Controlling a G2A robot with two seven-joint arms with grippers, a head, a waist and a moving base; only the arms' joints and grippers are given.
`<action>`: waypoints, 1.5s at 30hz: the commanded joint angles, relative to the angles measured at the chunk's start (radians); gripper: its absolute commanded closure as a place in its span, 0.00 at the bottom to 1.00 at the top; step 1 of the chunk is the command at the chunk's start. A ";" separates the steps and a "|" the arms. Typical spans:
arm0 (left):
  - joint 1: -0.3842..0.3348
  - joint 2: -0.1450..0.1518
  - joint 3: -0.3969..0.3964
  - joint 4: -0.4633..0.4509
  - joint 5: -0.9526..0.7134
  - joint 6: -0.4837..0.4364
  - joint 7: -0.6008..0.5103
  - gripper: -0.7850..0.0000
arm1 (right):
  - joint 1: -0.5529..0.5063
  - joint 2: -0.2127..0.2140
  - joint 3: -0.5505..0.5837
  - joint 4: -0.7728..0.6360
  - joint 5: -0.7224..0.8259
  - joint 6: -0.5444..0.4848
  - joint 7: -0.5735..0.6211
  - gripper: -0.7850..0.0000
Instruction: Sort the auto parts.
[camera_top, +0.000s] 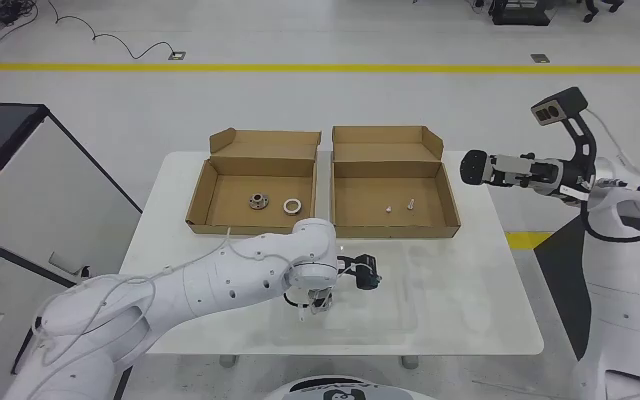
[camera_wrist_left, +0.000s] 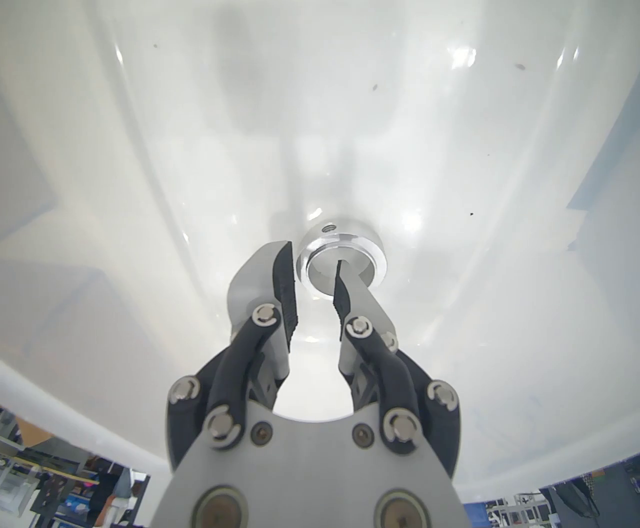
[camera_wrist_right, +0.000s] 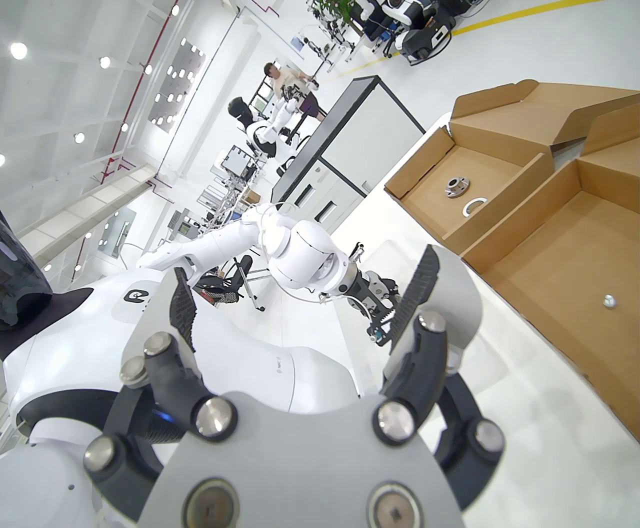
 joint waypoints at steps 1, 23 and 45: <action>0.002 -0.003 0.000 0.006 0.002 -0.002 0.002 0.68 | 0.000 0.000 0.000 0.000 0.000 0.000 0.000 0.00; 0.019 -0.024 0.000 0.055 0.010 -0.002 0.002 0.69 | 0.000 0.000 0.000 0.000 0.000 0.000 0.000 0.00; 0.022 -0.030 0.000 0.082 0.015 -0.006 0.006 1.00 | 0.000 0.000 0.000 0.000 0.000 0.000 0.000 0.00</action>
